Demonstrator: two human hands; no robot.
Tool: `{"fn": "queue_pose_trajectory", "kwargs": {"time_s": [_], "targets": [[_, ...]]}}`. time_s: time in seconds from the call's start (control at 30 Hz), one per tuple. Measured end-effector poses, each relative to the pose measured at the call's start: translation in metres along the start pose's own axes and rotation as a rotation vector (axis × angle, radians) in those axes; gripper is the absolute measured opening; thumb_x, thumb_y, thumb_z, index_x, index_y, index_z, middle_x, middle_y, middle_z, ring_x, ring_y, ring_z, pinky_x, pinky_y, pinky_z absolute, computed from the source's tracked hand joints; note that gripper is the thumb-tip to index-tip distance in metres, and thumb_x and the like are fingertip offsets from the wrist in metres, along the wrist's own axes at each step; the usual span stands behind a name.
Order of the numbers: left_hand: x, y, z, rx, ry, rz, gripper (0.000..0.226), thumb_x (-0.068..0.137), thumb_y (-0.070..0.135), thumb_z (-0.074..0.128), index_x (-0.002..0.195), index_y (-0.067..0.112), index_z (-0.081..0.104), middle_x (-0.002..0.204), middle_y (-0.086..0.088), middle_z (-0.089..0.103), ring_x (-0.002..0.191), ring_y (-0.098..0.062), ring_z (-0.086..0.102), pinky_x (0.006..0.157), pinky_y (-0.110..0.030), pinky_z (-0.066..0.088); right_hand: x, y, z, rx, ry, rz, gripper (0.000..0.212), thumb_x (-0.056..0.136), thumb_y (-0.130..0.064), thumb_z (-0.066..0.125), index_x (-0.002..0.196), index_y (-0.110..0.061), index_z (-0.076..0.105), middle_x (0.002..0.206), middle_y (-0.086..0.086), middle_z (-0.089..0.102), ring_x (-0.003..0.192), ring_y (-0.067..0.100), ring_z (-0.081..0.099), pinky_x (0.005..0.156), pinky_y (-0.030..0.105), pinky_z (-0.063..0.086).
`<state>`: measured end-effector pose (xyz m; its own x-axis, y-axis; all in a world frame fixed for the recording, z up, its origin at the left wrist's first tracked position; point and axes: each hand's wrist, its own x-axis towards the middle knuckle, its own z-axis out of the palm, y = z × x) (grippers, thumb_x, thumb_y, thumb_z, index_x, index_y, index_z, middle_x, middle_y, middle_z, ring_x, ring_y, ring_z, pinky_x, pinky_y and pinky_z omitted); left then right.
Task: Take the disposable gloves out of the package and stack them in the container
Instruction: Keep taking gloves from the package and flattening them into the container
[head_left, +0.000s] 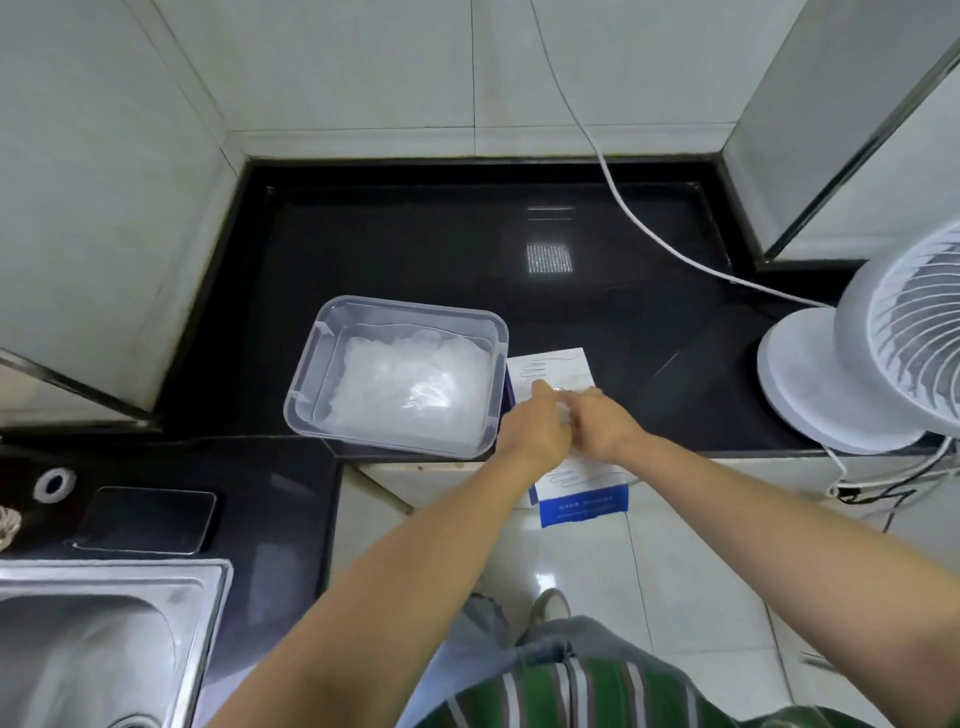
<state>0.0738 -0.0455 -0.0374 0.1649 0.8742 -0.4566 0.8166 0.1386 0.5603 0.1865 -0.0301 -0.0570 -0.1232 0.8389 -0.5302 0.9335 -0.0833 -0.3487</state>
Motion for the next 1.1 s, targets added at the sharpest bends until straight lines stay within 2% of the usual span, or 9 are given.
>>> {"fn": "queue_pose_trajectory", "kwargs": {"time_s": [0.1,0.27,0.37,0.57,0.7,0.77,0.87,0.97,1.1], "targets": [[0.003,-0.014,0.013,-0.008,-0.080,-0.048,0.053,0.097,0.028,0.049,0.144,0.021,0.026,0.129,-0.010,0.059,0.109,-0.031,0.061,0.085,-0.035,0.048,0.002,0.007,0.012,0.014,0.082,-0.001,0.036,0.097,-0.023,0.055,0.132,-0.026,0.059,0.128,0.008,0.052,0.107,0.029,0.062,0.097,0.034,0.049],[0.004,-0.018,0.012,-0.069,-0.118,-0.087,0.072,0.092,0.022,0.059,0.151,0.025,0.018,0.131,-0.009,0.057,0.109,-0.031,0.060,0.088,-0.036,0.052,0.003,0.015,0.022,0.143,0.195,0.004,0.015,0.092,-0.015,0.060,0.095,-0.022,0.073,0.111,0.004,0.057,0.094,0.025,0.064,0.084,0.030,0.050],[0.006,-0.020,0.012,-0.031,-0.116,-0.064,0.081,0.090,0.018,0.065,0.153,0.024,0.013,0.133,-0.009,0.056,0.113,-0.028,0.059,0.086,-0.031,0.048,0.003,0.016,0.017,0.281,0.228,-0.039,0.020,0.091,-0.016,0.063,0.075,-0.026,0.069,0.106,0.003,0.059,0.090,0.022,0.062,0.083,0.030,0.051],[0.008,-0.019,0.015,-0.001,-0.091,-0.056,0.085,0.088,0.018,0.068,0.152,0.022,0.012,0.134,-0.007,0.055,0.117,-0.025,0.057,0.087,-0.029,0.046,-0.004,0.030,0.010,0.576,0.280,-0.147,0.005,0.096,-0.018,0.060,0.092,-0.016,0.063,0.101,-0.003,0.064,0.095,0.017,0.063,0.087,0.029,0.053],[0.009,-0.018,0.014,0.015,-0.092,-0.067,0.083,0.089,0.018,0.068,0.151,0.023,0.014,0.131,-0.009,0.056,0.114,-0.025,0.058,0.081,-0.026,0.046,-0.007,0.030,0.007,0.675,0.305,-0.165,0.008,0.096,-0.018,0.061,0.089,-0.020,0.059,0.092,-0.007,0.065,0.088,0.012,0.063,0.073,0.012,0.048],[0.009,-0.019,0.015,0.027,-0.091,-0.067,0.083,0.088,0.018,0.068,0.151,0.023,0.015,0.131,-0.008,0.056,0.113,-0.025,0.059,0.080,-0.027,0.046,-0.005,0.028,0.001,0.724,0.361,-0.169,0.007,0.097,-0.017,0.059,0.090,-0.018,0.059,0.090,-0.004,0.065,0.086,0.013,0.063,0.073,0.020,0.051],[0.009,-0.020,0.015,0.057,-0.100,-0.075,0.085,0.088,0.019,0.069,0.152,0.022,0.013,0.130,-0.007,0.057,0.113,-0.025,0.059,0.084,-0.031,0.050,0.000,0.026,-0.011,0.868,0.455,-0.109,0.008,0.098,-0.020,0.054,0.092,-0.019,0.061,0.093,0.000,0.067,0.089,0.020,0.066,0.078,0.033,0.056],[0.010,-0.021,0.016,0.050,-0.110,-0.078,0.087,0.087,0.018,0.069,0.152,0.024,0.012,0.128,-0.009,0.058,0.111,-0.026,0.060,0.086,-0.033,0.051,0.001,0.023,-0.021,0.982,0.532,-0.024,0.012,0.098,-0.016,0.050,0.091,-0.023,0.058,0.091,-0.003,0.063,0.084,0.012,0.062,0.078,0.027,0.055],[0.012,-0.021,0.016,0.071,-0.114,-0.079,0.086,0.088,0.017,0.068,0.152,0.022,0.012,0.128,-0.010,0.058,0.110,-0.027,0.060,0.087,-0.034,0.051,-0.002,0.021,-0.028,1.169,0.608,0.073,0.007,0.099,-0.015,0.046,0.099,-0.013,0.053,0.089,-0.004,0.055,0.078,0.007,0.052,0.069,0.020,0.047]]}}
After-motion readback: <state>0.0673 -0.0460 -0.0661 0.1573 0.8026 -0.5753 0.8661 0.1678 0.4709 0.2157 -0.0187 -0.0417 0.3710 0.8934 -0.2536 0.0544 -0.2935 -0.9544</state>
